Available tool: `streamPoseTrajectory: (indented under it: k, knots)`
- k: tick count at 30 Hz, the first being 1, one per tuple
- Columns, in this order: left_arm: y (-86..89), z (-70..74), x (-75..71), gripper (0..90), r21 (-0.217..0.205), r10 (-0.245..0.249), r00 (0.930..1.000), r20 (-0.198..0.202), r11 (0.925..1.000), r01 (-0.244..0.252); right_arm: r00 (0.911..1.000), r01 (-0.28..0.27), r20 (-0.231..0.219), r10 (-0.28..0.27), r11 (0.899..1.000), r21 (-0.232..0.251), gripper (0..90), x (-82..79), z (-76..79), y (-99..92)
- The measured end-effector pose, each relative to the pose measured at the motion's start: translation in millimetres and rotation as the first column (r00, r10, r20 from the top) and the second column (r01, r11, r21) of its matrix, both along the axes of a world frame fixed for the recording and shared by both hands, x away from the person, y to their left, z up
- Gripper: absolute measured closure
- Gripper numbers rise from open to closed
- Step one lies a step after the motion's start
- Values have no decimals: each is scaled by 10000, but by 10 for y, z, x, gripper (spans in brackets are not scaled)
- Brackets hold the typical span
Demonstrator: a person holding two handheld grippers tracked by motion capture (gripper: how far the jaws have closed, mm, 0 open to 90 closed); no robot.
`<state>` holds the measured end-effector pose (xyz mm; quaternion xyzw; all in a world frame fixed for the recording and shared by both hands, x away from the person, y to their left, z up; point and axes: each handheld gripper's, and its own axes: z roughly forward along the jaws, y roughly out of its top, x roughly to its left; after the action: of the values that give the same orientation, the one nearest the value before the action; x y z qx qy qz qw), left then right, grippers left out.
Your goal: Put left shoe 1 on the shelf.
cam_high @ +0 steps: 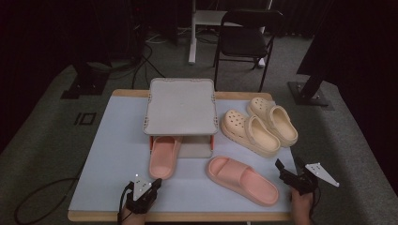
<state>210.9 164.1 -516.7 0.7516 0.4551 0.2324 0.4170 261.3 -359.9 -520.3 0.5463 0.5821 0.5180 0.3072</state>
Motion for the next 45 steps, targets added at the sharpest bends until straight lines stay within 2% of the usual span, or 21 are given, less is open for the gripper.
streamPoseTrajectory:
  k: [4,8,16,26,35,40,41,42,45]
  knots:
    - [-44,1,98,895,58,59,9999,83,10000,-59,10000,-5,3,5,10000,2,108,0,0,0]
    - [-78,3,232,895,-81,171,9999,20,9998,-171,10000,8,17,-8,10000,7,109,-3,1,-3]
    - [-164,10,453,896,-41,327,9995,1,9995,-327,10000,-22,9,22,10000,-9,109,-2,1,1]
    - [-166,0,702,896,44,752,9971,-60,9972,-752,10000,-29,4,29,10000,5,109,-4,1,2]
    - [-160,-28,861,896,190,879,9959,-209,9960,-876,10000,-78,-63,77,9999,-138,109,-3,6,12]
    - [-138,-34,877,892,103,645,9975,-284,9979,-643,9998,-149,-164,145,9996,-236,123,-2,14,34]
    - [-133,-32,868,891,237,490,9986,-222,9985,-485,9997,-161,-166,156,9995,-265,123,-2,16,34]
    - [-128,-30,855,881,182,392,9992,-112,9991,-390,9998,-181,-133,178,9995,-246,123,-3,21,36]
    - [-112,-22,829,753,175,109,9999,34,9998,-110,9994,-344,-112,342,9993,-138,123,5,42,30]
